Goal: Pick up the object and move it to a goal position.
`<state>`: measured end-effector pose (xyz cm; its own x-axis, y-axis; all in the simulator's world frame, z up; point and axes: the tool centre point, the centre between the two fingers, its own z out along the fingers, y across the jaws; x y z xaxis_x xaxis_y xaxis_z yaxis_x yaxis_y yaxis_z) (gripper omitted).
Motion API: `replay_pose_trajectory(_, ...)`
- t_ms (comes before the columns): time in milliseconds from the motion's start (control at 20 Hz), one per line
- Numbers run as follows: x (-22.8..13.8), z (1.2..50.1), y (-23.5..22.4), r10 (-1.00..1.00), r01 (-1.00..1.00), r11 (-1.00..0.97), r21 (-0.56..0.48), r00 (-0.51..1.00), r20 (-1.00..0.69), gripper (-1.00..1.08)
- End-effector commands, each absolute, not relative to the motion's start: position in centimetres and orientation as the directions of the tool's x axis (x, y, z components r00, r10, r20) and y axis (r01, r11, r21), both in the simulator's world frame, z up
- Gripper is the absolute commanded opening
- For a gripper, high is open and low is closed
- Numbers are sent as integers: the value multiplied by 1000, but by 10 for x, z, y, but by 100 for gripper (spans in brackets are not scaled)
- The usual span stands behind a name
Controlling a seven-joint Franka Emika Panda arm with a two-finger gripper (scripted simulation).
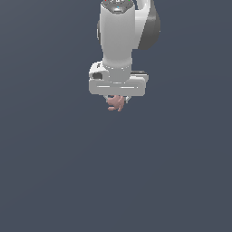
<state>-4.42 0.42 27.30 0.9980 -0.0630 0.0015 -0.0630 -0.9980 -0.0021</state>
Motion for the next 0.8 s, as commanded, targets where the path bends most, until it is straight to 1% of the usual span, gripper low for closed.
replay_pose_trajectory(0, -44, 291, -5, -63, -63, -998, -2, 998, 0, -100)
replay_pose_trajectory(350, -41, 322, -20, -63, -63, -998, 0, 998, 0, -100)
replay_pose_trajectory(750, -39, 325, -22, -63, -63, -998, 0, 998, 0, -100)
